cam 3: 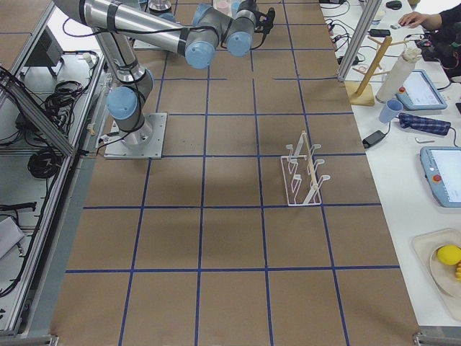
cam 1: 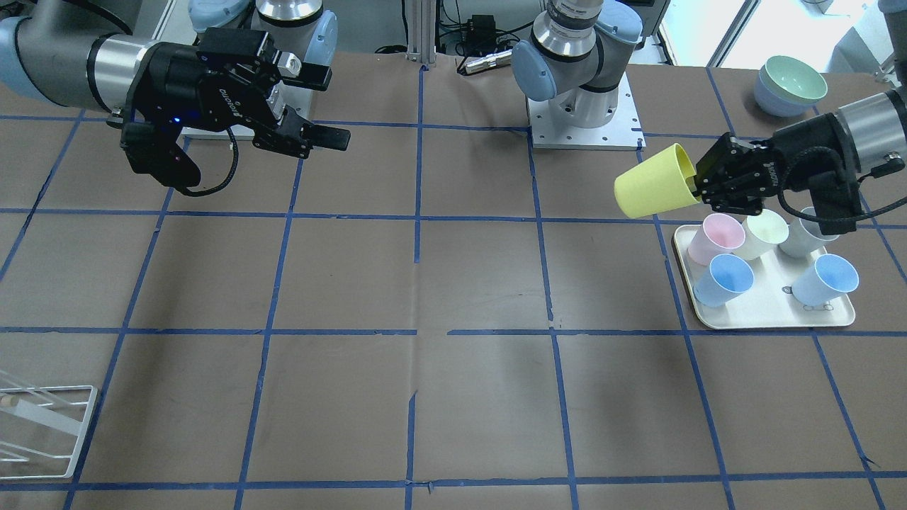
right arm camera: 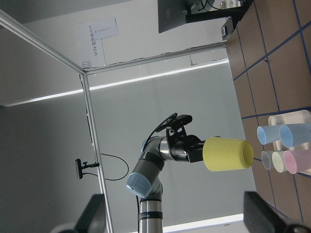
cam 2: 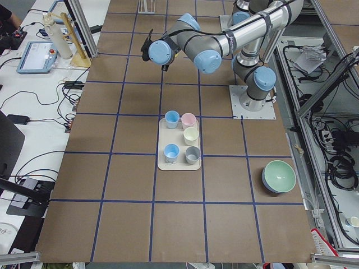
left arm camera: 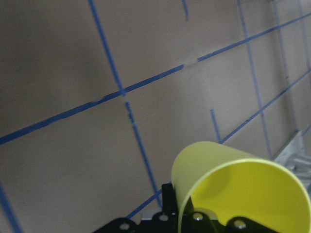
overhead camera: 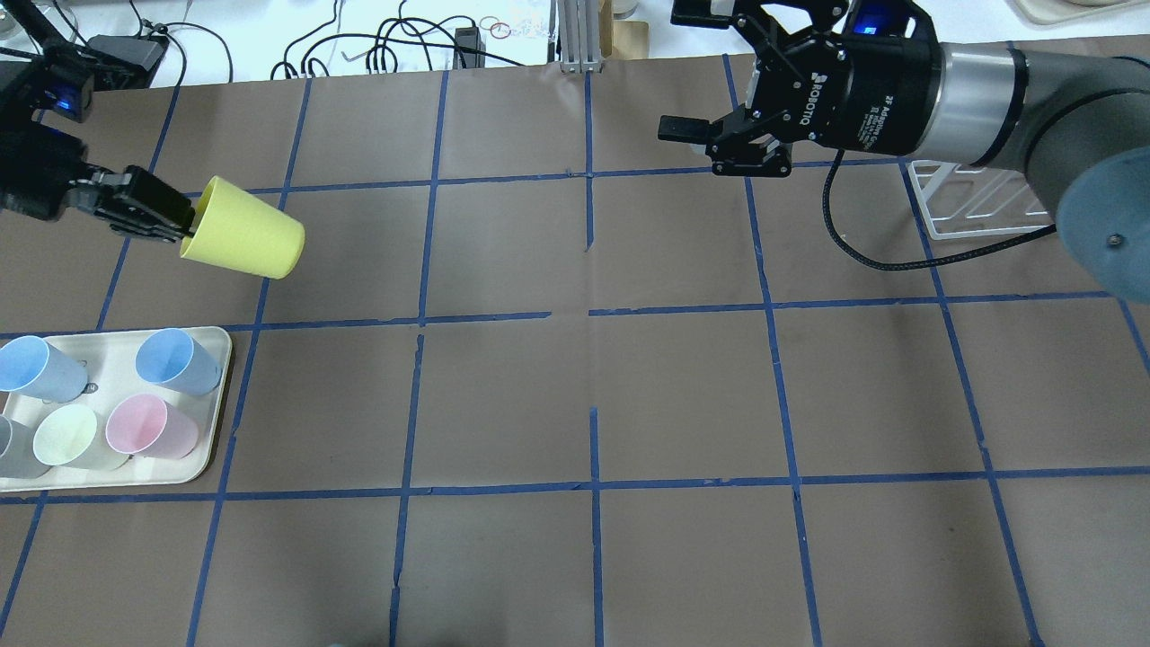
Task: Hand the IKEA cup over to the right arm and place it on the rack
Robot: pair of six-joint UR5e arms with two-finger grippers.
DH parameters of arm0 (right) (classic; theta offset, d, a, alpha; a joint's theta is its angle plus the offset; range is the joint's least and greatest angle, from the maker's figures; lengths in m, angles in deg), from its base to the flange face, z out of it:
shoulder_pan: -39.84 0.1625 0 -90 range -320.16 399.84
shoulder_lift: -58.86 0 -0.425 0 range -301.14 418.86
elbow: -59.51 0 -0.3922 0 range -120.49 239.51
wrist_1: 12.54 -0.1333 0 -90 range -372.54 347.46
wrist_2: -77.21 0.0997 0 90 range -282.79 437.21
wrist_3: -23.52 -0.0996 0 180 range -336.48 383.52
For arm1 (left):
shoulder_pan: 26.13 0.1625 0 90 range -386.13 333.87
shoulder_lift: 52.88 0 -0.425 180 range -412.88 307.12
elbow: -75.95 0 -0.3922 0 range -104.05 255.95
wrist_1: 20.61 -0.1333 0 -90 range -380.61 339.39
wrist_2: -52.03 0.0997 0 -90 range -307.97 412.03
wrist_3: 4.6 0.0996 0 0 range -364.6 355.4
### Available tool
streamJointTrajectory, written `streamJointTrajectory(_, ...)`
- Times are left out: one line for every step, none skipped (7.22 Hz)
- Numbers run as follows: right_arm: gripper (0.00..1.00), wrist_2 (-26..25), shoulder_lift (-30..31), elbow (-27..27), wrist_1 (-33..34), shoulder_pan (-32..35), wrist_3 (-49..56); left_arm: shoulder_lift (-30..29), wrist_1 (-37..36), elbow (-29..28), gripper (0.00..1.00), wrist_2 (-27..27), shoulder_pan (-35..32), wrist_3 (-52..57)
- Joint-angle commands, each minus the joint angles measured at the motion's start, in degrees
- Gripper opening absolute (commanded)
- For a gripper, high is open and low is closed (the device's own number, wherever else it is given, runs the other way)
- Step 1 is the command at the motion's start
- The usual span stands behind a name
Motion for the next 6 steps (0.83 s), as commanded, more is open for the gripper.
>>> streamJointTrajectory(1.0,0.67,-0.2,-0.35,-0.1,-0.08,0.41,0.66,9.55,0.59,0.0,-14.35,-5.64,-4.14)
streamJointTrajectory(1.0,0.58,-0.38,-0.44,-0.19,-0.25,0.41,0.22,11.95,1.64,0.0,-20.0,-8.8,-4.31)
streamJointTrajectory(1.0,0.67,-0.9,-0.44,-0.19,-0.26,0.41,1.35,12.06,4.17,0.0,-26.06,-13.1,-4.31)
streamJointTrajectory(1.0,0.67,-0.99,-0.44,-0.37,-0.34,0.41,1.97,11.62,5.85,0.0,-31.6,-16.45,-4.31)
streamJointTrajectory(1.0,0.58,-1.08,-0.53,-0.89,-0.43,0.32,1.89,11.45,5.96,0.0,-35.74,-18.31,-4.57)
streamJointTrajectory(1.0,0.49,-1.52,-0.53,-0.98,-0.52,-0.38,2.06,11.44,5.35,0.0,-37.53,-19.2,-6.4)
